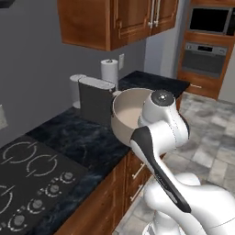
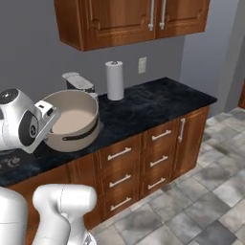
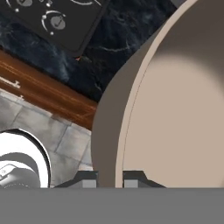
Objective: Move the pot and pan from the stove into the sink.
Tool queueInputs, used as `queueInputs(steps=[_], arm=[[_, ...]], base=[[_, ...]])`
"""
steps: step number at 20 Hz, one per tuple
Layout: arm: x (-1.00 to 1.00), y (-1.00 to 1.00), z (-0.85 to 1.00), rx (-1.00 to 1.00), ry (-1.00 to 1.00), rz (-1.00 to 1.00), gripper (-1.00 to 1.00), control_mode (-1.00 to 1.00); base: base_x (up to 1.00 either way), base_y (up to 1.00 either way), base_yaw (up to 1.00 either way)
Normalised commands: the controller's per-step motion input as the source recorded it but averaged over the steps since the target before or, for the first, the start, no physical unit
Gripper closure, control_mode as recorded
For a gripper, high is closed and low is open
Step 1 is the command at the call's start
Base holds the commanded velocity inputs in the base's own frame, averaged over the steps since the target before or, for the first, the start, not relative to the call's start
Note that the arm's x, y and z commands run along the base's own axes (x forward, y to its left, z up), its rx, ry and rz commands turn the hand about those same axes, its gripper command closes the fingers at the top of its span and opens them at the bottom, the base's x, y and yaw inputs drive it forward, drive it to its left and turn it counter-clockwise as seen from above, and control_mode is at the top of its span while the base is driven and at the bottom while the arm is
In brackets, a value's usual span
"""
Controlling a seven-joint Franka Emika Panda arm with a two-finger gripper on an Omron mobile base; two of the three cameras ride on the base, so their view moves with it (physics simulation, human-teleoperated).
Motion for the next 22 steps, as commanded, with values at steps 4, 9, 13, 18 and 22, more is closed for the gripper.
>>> queueInputs(steps=[4,9,13,18,22], arm=[[0.0,0.0,0.0,0.0,0.0,0.0,1.0,1.0],[0.0,0.0,0.0,0.0,0.0,0.0,1.0,1.0],[0.0,0.0,0.0,0.0,0.0,0.0,1.0,1.0],[0.0,0.0,0.0,0.0,0.0,0.0,1.0,1.0],[0.0,0.0,0.0,0.0,0.0,0.0,1.0,1.0]], base=[[0.07,0.0,-0.46],[0.07,0.0,-0.47],[0.06,0.0,-0.47],[0.06,0.0,-0.47],[0.07,0.0,-0.47]])
